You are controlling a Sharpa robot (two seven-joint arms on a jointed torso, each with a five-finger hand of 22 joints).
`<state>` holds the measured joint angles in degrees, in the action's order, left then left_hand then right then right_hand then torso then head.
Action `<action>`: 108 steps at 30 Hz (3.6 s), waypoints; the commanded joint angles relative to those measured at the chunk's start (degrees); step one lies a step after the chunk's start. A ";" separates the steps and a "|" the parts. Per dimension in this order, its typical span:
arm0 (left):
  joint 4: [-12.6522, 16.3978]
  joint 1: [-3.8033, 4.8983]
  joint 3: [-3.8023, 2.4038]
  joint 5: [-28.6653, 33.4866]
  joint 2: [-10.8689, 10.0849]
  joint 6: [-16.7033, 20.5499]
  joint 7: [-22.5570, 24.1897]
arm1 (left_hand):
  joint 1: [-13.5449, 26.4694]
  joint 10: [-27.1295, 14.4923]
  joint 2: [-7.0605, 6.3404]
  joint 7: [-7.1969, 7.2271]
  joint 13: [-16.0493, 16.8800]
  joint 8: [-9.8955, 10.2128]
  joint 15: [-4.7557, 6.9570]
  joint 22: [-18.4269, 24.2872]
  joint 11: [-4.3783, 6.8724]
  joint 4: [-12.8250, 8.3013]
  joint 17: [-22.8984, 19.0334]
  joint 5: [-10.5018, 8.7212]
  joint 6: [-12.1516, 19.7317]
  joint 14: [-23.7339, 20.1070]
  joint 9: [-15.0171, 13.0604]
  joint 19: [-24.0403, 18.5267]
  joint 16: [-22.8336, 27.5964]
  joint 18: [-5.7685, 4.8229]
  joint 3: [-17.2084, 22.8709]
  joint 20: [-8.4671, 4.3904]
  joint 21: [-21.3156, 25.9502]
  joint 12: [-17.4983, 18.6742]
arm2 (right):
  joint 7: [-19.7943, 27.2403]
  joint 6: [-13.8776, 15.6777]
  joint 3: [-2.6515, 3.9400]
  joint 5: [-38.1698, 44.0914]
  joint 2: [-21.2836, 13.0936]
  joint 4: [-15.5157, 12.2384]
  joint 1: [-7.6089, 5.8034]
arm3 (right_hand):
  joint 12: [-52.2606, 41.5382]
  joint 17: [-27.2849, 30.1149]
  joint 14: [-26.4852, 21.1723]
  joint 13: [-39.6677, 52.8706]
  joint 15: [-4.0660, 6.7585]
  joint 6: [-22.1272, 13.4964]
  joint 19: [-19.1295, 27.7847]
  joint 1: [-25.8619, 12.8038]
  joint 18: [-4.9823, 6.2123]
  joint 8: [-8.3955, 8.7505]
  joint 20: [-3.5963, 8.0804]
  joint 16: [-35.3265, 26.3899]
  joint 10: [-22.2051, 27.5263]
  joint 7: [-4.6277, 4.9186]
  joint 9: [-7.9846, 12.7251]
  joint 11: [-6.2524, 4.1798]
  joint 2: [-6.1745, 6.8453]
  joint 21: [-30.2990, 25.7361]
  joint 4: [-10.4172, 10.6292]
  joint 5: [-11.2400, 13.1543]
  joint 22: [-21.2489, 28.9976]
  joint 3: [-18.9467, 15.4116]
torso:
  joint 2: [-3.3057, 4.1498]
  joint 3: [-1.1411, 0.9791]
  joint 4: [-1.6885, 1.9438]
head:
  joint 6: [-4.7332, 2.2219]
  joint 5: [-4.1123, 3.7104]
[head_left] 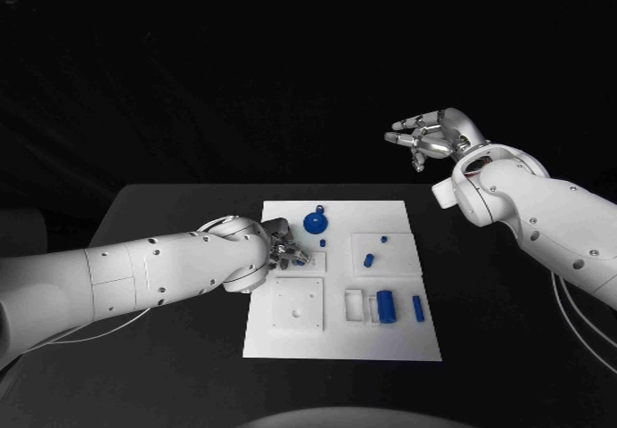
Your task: Assemble the parts on the task board
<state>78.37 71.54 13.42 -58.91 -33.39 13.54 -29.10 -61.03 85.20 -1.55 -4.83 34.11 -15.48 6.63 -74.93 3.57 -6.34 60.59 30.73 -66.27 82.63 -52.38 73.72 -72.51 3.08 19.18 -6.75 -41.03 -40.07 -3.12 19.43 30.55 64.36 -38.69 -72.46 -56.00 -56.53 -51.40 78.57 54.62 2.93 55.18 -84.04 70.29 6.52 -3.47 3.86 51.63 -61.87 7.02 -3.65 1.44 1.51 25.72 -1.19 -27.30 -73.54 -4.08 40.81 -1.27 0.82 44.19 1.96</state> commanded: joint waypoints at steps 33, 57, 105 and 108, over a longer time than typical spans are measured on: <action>-1.76 -0.19 0.11 -1.21 0.44 -2.70 -0.28 | -4.15 1.39 -3.54 8.48 -0.48 -0.05 0.28 -1.76 2.04 10.62 -0.20 -19.66 -8.53 0.14 -0.32 0.19 -0.26 0.08 -4.98 0.06 0.35 -0.76 | 0.37 -0.65 0.02 0.47 -0.01 0.03 0.12 | 0.09 0.04 0.19 -0.18 0.13 0.36 -2.48 -0.73 1.04 -0.13 0.25 0.12 0.03 0.11 -0.08 -0.24 -0.22 0.01 0.16 -0.17 0.23 0.37 | 0.01 0.06 -0.04 | -0.01 -0.29; -0.94 -0.20 -1.69 -1.30 -0.89 -2.28 0.75 | -0.89 1.41 -10.09 8.49 -0.93 0.40 0.59 -1.81 2.16 23.17 0.11 -27.92 -10.06 0.12 -0.32 0.27 -0.44 -0.23 -14.51 -0.46 0.09 -1.04 | 0.37 0.10 0.02 0.39 0.46 0.49 0.69 | 0.39 0.15 0.14 -0.50 0.08 0.19 -2.40 -0.47 1.08 -0.13 0.21 -0.11 0.29 0.16 -0.09 -0.19 -0.28 -0.71 -0.48 1.53 0.63 0.47 | 0.00 0.03 -0.04 | -0.67 -0.18; -27.01 5.20 -7.37 0.34 7.02 -26.47 5.84 | -3.44 -1.79 -5.22 3.15 1.57 10.42 -0.78 -1.03 -0.57 17.38 -9.46 -26.10 1.38 -4.87 20.14 -1.46 2.16 0.42 -13.83 0.11 7.13 2.15 | 0.38 0.16 0.03 0.35 0.57 0.75 1.18 | 0.24 0.15 0.20 -0.48 0.05 -0.44 -2.46 -0.61 1.10 -0.12 0.18 -0.11 0.20 0.26 -0.07 -0.15 -0.16 -0.55 -0.28 0.81 0.71 0.50 | 1.43 0.35 -1.28 | -2.40 1.24; -27.76 5.20 -7.36 -0.30 7.43 -27.04 5.71 | -3.41 -1.82 -5.81 3.10 1.58 10.08 -0.80 -1.03 -0.62 18.66 -9.44 -26.24 1.51 -4.90 21.00 -1.53 2.05 0.44 -13.80 0.16 7.12 2.12 | 0.38 0.16 0.03 0.35 0.63 0.78 1.18 | 0.24 0.15 0.20 -0.48 0.05 -0.44 -2.46 -0.61 1.10 -0.12 0.18 -0.11 0.20 0.26 -0.07 -0.15 -0.16 -0.55 -0.28 0.81 0.71 0.50 | 1.51 0.36 -1.34 | -2.50 1.30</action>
<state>50.84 76.64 6.09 -57.03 -26.19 -10.35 -24.35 -64.44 83.51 -7.02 -1.83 35.64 -5.11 5.83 -74.93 3.34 12.23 51.14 4.61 -65.19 78.08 -31.44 71.98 -70.16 3.09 5.45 -6.67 -33.71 -37.77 -3.09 19.60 30.55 64.34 -38.15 -71.60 -54.85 -56.31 -51.34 78.57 54.13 2.93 54.98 -84.04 70.05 6.51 -3.47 3.86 51.63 -61.87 7.21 -3.65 1.45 1.28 25.25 -1.42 -26.18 -72.90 -3.53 42.17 -0.94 -0.41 41.78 3.20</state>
